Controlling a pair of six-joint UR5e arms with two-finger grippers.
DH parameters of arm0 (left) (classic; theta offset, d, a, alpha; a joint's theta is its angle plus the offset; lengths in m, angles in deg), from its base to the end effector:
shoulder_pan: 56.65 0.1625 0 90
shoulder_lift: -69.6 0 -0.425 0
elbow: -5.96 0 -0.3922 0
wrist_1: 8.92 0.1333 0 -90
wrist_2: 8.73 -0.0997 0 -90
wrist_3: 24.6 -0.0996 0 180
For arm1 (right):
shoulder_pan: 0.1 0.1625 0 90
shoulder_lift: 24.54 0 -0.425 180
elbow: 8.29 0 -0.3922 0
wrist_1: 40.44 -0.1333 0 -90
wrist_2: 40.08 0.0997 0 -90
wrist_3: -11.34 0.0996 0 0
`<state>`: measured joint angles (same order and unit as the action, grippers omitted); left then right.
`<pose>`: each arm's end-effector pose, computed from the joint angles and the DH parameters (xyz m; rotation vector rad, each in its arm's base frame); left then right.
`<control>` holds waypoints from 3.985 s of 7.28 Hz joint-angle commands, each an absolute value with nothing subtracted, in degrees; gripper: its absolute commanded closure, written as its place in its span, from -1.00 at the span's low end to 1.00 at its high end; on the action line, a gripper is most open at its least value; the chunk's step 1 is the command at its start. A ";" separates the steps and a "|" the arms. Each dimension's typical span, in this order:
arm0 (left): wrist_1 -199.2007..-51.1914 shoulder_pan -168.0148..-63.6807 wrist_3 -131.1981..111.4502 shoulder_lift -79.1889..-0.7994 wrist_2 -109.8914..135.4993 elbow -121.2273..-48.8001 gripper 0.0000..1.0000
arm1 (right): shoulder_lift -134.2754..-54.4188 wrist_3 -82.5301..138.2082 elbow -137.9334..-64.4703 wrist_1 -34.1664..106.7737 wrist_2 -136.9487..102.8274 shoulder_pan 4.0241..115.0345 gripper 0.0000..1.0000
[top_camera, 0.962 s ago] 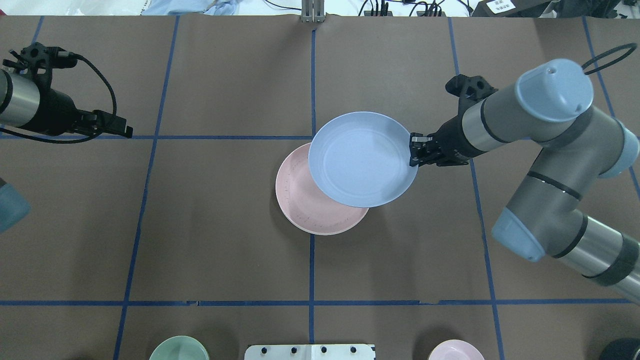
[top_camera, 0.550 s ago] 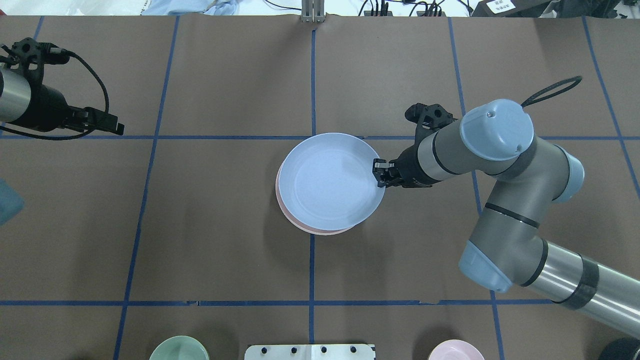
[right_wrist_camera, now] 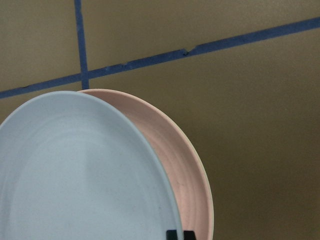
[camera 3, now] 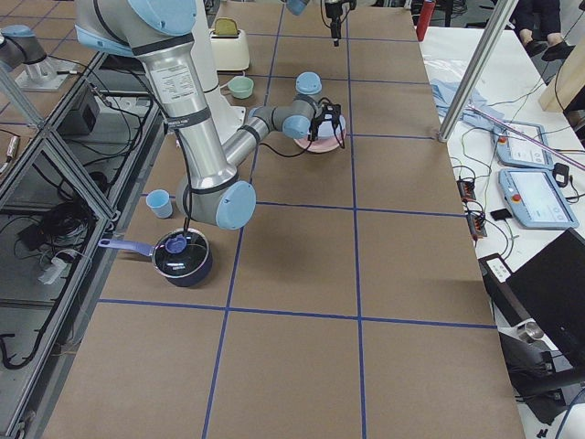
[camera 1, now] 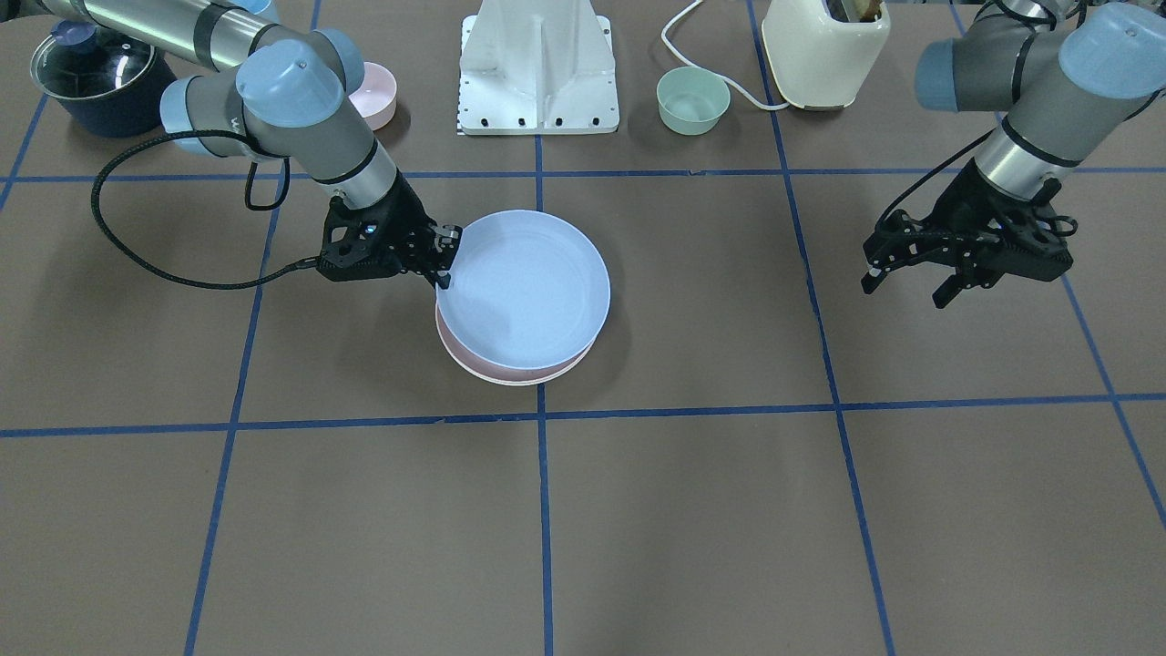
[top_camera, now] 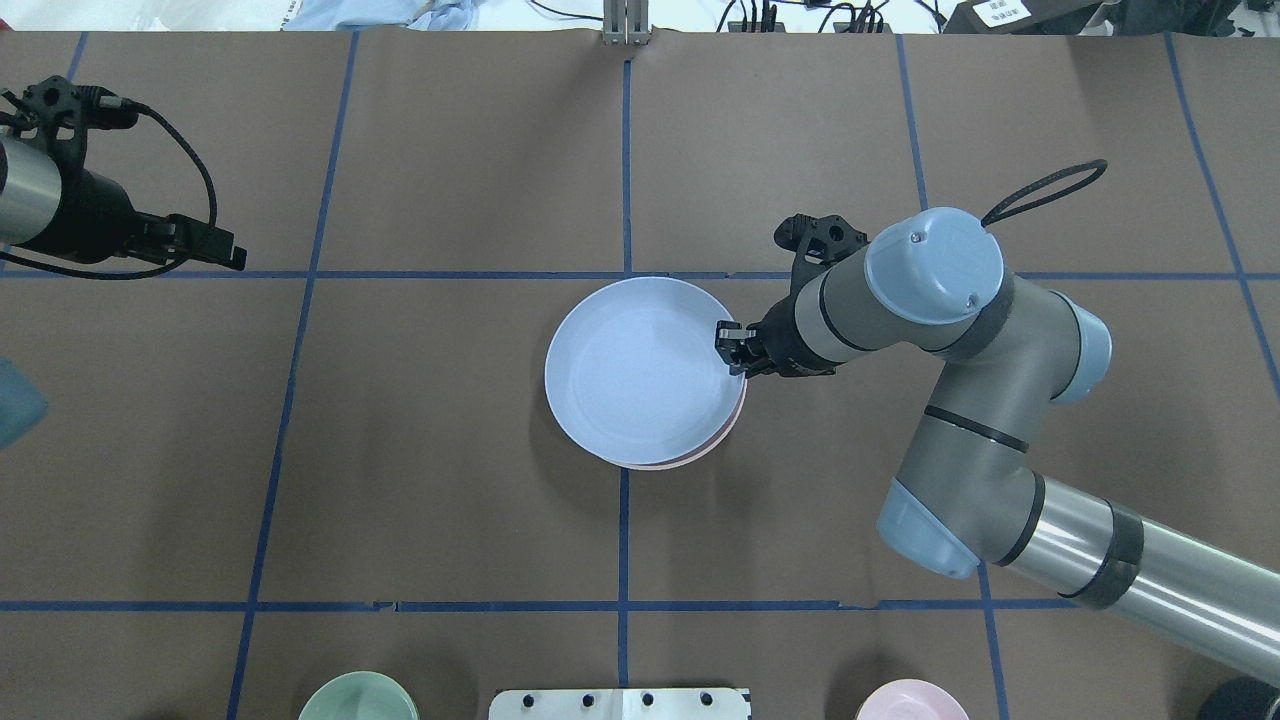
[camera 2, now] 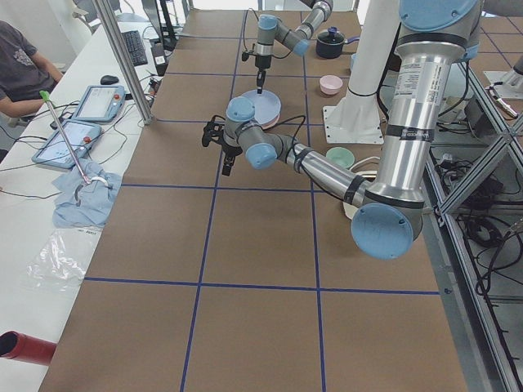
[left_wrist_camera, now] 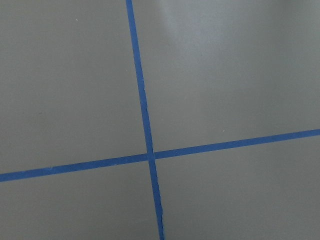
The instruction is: Stack three plates with pink and blue
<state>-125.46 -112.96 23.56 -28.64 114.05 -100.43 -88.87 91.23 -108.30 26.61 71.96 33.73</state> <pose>0.2364 -0.4976 0.3945 0.3056 0.9685 0.0249 -0.4728 -0.4323 0.2797 0.0530 -1.0675 0.1771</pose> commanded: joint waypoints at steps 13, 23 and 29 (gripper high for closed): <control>-111.56 -144.54 -37.87 -21.28 114.41 -90.29 -1.00 | -115.24 -0.18 -115.98 61.08 87.86 79.18 -1.00; -95.49 -144.63 -37.87 -18.20 124.78 -91.00 -1.00 | -118.32 0.09 -108.40 61.16 92.10 87.16 -1.00; -95.40 -144.81 -38.05 -17.41 124.86 -90.11 -1.00 | -119.55 7.95 -108.23 55.74 96.50 92.09 -1.00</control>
